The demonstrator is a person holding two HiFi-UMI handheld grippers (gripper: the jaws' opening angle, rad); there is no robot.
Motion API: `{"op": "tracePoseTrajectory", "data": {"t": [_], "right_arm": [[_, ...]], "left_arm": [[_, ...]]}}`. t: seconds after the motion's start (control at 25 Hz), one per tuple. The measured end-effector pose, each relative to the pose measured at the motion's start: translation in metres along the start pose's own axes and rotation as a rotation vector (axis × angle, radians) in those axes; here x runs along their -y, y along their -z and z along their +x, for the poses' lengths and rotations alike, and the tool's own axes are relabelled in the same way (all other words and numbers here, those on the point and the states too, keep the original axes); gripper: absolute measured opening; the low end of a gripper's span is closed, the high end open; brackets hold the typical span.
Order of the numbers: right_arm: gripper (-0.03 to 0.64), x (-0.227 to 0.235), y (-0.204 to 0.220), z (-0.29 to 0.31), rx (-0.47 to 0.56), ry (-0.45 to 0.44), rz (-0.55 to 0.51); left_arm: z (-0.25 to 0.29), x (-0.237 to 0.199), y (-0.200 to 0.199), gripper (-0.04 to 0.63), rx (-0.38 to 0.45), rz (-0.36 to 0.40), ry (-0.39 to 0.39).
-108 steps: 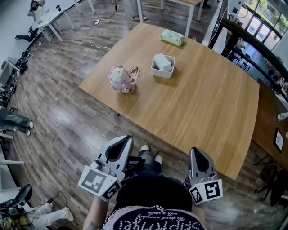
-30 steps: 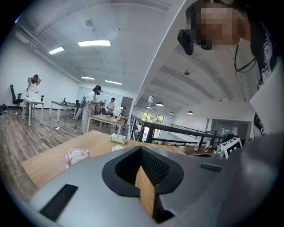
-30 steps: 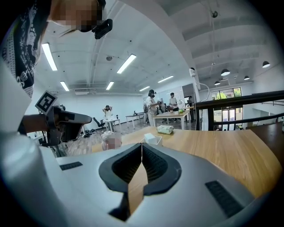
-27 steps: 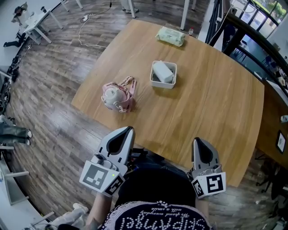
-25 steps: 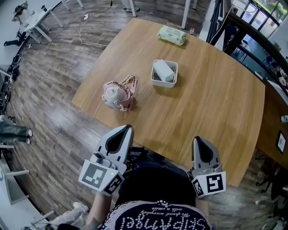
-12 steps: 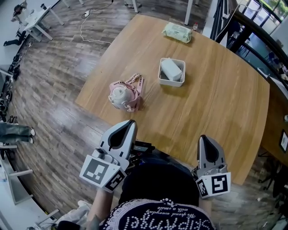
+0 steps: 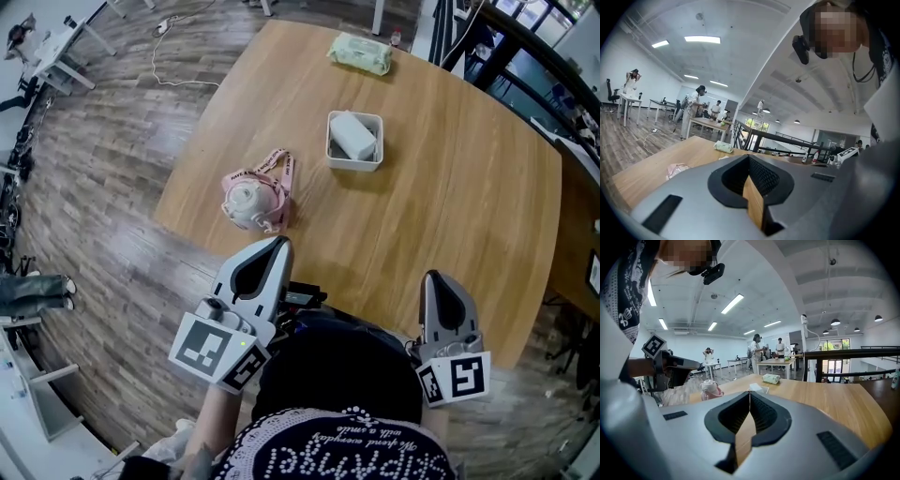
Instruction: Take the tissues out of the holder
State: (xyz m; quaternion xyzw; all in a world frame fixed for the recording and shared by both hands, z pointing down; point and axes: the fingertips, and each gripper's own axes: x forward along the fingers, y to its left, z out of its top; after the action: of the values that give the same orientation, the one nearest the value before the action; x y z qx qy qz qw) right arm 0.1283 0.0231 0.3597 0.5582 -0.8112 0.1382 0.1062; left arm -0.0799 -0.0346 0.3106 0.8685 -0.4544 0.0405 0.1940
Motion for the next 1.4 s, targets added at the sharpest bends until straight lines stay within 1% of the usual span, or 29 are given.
{"op": "tracePoseTrajectory", "data": {"t": [0.84,1.4], "right_arm": [[0.012,-0.001,-0.007,0.022,-0.028,-0.014,-0.02],[0.012,-0.001,-0.008,0.024,-0.028,0.004,-0.019]], "left_arm": [[0.02,-0.008,-0.008,0.005,-0.024,-0.016,0.017],[0.025,-0.011,-0.007,0.005,-0.033,-0.021,0.04]]}}
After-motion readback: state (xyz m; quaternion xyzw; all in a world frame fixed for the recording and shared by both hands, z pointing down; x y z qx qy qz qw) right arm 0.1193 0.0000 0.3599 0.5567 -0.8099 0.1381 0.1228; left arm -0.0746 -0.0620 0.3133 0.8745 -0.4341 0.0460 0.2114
